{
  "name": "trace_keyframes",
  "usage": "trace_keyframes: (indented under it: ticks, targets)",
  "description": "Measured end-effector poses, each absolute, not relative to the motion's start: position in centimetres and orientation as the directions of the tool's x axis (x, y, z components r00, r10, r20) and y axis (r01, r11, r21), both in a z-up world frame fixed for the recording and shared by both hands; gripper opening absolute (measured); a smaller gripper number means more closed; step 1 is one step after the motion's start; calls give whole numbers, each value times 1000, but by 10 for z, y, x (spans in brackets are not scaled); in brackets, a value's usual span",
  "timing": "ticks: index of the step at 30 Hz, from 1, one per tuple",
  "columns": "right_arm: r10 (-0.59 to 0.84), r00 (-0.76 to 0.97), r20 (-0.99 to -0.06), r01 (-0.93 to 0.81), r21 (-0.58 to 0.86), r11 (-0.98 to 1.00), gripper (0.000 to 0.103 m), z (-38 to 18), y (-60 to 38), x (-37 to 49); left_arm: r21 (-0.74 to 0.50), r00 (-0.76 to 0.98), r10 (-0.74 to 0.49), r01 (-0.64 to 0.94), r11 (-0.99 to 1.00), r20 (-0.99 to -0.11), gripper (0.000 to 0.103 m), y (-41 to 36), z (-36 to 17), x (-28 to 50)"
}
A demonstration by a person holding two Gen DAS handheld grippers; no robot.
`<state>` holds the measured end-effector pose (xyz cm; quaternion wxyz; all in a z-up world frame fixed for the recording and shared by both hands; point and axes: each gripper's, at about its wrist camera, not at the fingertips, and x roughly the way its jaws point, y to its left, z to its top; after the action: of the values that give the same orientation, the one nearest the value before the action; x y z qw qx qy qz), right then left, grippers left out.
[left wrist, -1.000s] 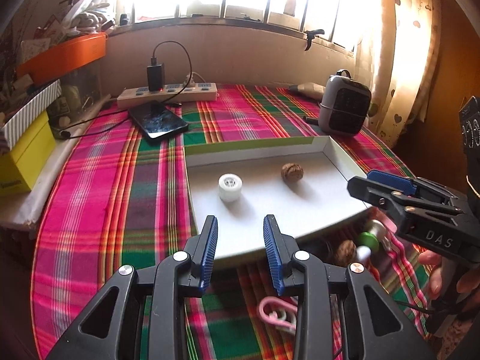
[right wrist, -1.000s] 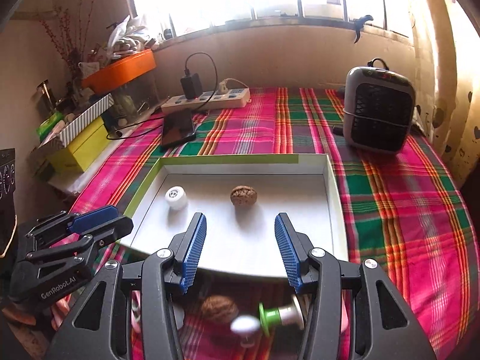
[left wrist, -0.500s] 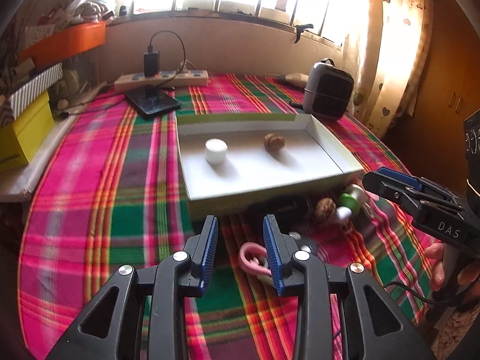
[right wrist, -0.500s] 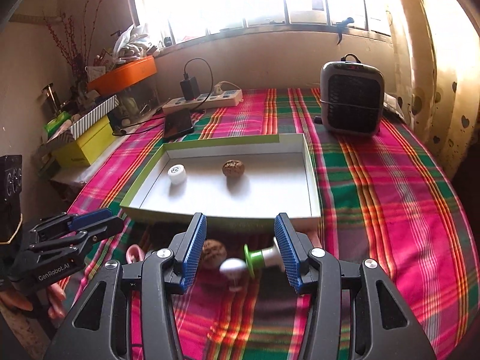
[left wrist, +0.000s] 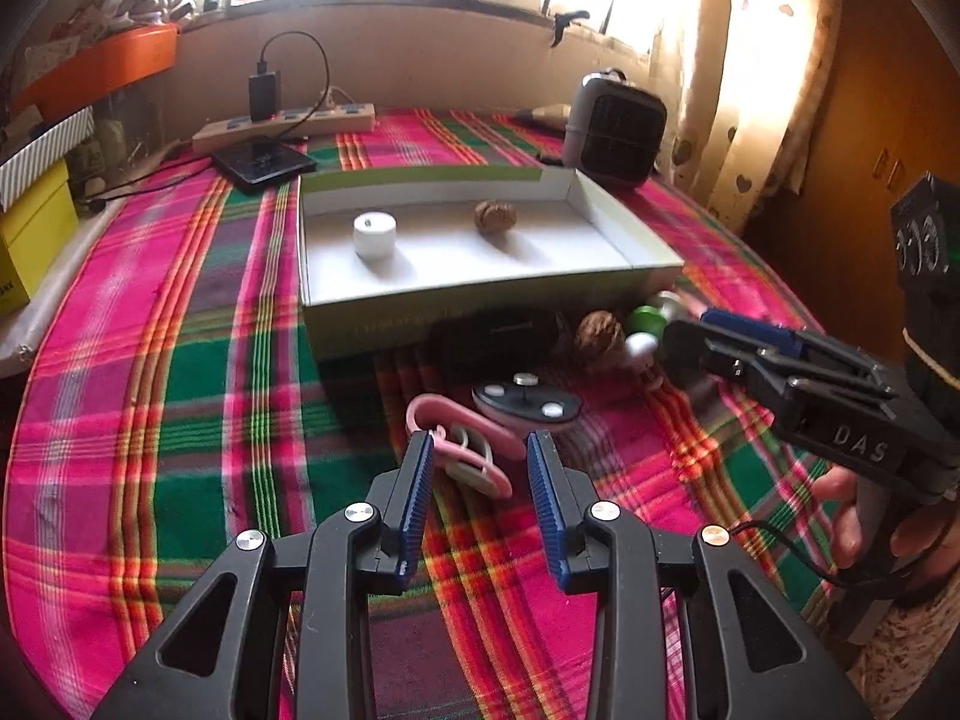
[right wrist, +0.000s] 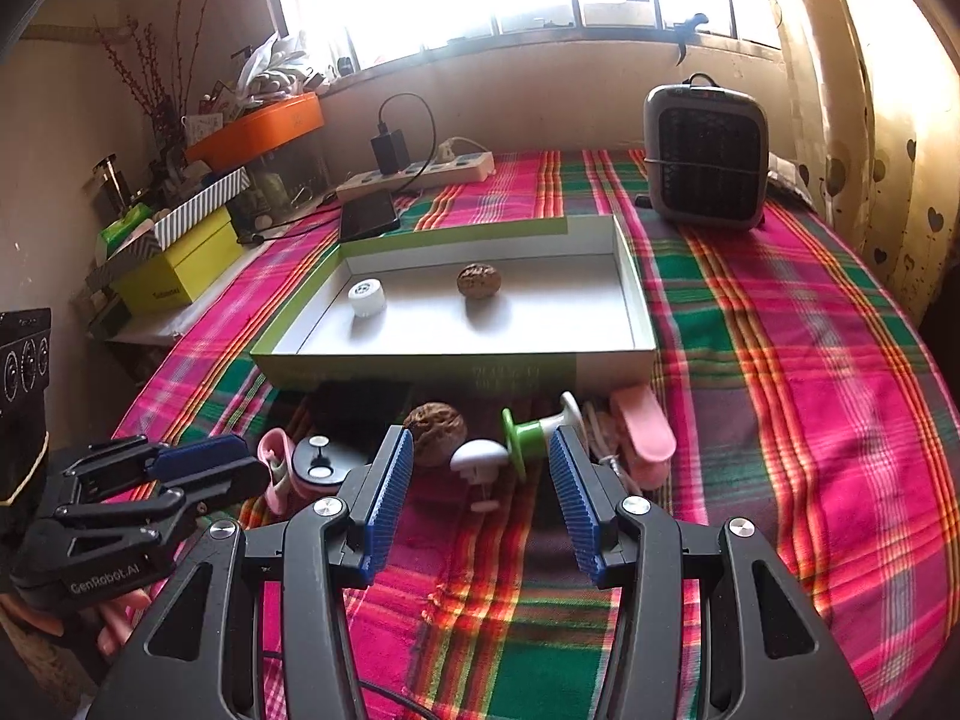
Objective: Organize objects
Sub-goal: 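Withdraw both grippers from the box toward the remaining items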
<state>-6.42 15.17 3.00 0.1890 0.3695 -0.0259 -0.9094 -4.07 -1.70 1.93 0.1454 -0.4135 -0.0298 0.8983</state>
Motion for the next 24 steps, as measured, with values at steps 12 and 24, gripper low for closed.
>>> trace_keyframes:
  ticks: [12,24]
  targets:
    - [-385,-634,-671,350,194,-916,49,24,144,-63,-92,-617,194,-193,-977,-762,30,-34,16,-43]
    - [-450,-562,-694,446,204,-871,49,14,115,-53,-114,-621,166,-123,-986,-766,30,-66,13,-45]
